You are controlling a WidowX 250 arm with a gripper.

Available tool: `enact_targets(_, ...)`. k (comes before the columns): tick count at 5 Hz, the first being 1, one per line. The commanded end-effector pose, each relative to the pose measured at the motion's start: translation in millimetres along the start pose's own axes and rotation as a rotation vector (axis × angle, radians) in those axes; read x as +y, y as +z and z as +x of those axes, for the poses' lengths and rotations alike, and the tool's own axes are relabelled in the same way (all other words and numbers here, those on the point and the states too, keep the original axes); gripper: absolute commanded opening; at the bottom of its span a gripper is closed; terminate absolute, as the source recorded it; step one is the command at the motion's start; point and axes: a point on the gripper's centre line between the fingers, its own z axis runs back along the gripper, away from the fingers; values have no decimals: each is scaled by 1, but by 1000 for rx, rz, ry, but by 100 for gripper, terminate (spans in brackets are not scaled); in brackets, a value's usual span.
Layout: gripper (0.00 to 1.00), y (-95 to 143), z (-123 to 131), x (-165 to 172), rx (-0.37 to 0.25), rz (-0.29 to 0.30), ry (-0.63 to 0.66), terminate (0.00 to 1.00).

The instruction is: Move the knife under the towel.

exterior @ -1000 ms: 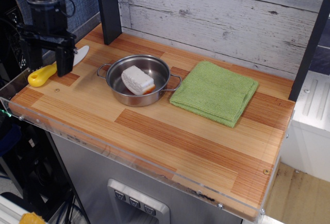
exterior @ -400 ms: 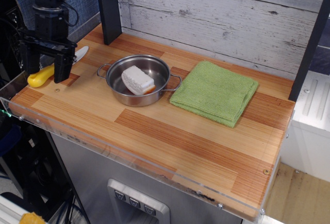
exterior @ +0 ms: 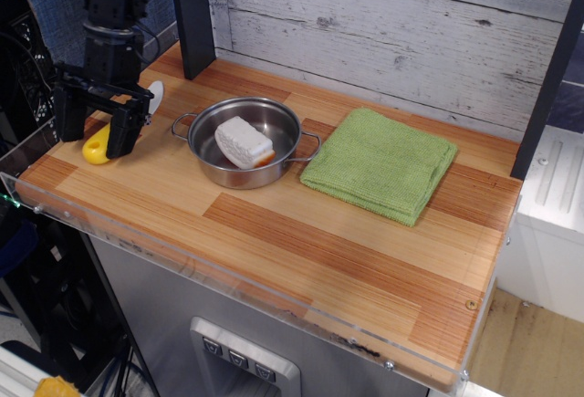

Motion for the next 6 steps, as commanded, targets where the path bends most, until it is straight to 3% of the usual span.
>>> enact_targets(1, 0, 9, -9, 2, -73, -9, 65, 0)
enact_targets(2, 0, 47, -32, 7, -274, -36, 156, 0)
enact_targets(3, 0, 87, -65, -14, -523, -26, 231, 0)
enact_targets(4, 0, 121, -112, -61, -767, 13, 206, 0)
enact_targets(5, 0, 169, -134, -92, -719, -56, -54, 0)
enact_targets(6, 0, 133, -117, -144, -550, -81, -250, 0)
